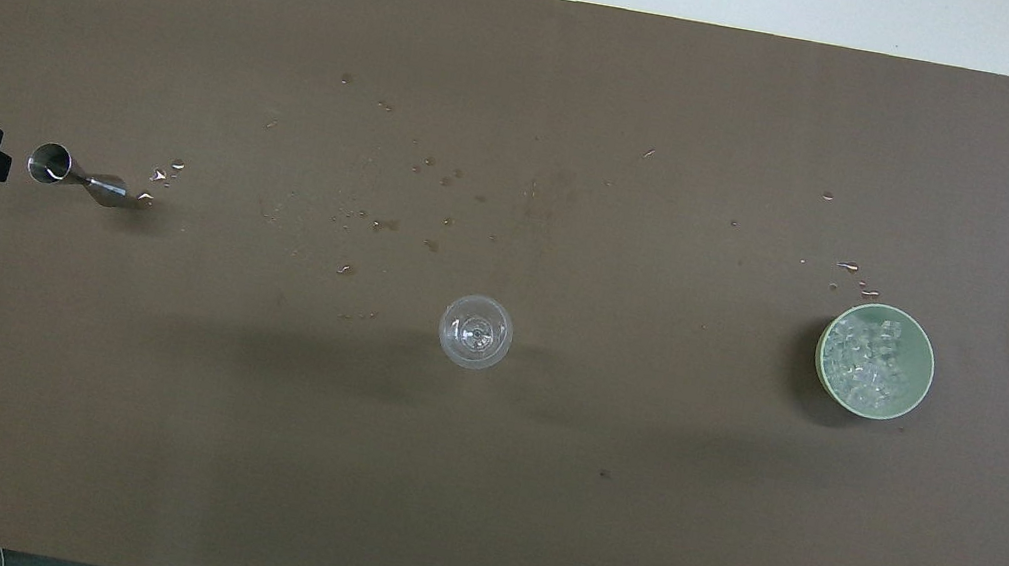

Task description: Pour wine and add ice with both arms

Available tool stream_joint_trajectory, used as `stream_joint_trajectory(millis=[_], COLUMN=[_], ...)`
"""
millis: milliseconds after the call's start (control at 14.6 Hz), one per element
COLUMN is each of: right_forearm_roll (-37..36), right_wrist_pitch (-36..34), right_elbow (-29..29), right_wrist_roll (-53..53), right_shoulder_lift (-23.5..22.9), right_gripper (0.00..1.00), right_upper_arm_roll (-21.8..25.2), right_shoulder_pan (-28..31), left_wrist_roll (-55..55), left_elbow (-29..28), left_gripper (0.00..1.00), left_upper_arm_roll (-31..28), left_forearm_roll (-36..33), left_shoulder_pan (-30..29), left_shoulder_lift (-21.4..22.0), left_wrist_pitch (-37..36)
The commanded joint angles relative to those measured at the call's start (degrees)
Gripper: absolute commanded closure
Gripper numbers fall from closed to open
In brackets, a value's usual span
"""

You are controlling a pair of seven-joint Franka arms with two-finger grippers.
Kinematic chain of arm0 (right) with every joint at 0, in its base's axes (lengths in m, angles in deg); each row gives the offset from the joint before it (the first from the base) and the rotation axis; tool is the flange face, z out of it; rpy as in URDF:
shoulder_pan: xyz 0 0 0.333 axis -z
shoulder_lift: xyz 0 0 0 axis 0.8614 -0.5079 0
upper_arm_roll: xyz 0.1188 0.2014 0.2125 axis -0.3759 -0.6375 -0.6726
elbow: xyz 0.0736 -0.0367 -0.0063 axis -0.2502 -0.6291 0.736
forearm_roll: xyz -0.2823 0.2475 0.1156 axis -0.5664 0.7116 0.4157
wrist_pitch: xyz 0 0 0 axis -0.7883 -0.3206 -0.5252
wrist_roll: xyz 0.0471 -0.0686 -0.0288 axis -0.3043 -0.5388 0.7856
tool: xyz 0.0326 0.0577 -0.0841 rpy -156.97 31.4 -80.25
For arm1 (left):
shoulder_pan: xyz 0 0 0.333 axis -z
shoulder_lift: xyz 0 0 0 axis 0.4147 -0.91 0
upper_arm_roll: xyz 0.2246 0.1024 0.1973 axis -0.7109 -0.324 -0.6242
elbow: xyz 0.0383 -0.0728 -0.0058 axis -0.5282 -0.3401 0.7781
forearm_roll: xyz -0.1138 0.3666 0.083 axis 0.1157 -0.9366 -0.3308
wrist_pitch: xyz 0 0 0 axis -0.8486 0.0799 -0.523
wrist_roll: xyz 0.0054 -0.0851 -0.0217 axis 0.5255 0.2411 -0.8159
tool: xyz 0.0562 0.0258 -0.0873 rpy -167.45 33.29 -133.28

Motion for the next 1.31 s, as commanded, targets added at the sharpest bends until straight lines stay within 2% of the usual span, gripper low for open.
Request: stream_joint_trajectory(millis=[0, 619, 756, 1031, 1237], right_forearm_roll=[0.02, 0.02, 0.02, 0.02, 0.02], right_wrist_pitch=[-0.36, -0.45, -0.45, -0.36, -0.36], right_elbow=[-1.17, -1.17, -1.17, -1.17, -1.17], right_wrist_roll=[1.27, 1.27, 1.27, 1.27, 1.27], right_shoulder_lift=[0.94, 0.94, 0.94, 0.94, 0.94], right_gripper=[0.0, 0.0, 0.0, 0.0, 0.0], right_upper_arm_roll=[-0.08, -0.08, -0.08, -0.08, -0.08], right_shoulder_pan=[0.35, 0.8, 0.8, 0.8, 0.8], left_wrist_roll=[-0.61, -2.61, -6.65, -23.84, -39.75], left_elbow=[-1.63, -1.28, -1.11, -0.05, 6.16], left_gripper=[0.0, 0.0, 0.0, 0.0, 0.0], left_upper_arm_roll=[-0.13, -0.13, -0.83, -0.92, -1.35], left_forearm_roll=[0.33, 0.68, 4.52, 12.26, 18.59], left_shoulder_pan=[-0.11, -0.2, -1.16, -5.64, -9.77], left_shoulder_lift=[1.41, 1.06, 0.79, -2.53, -10.08], left_wrist_pitch=[0.75, 1.1, -0.03, -1.01, -0.92])
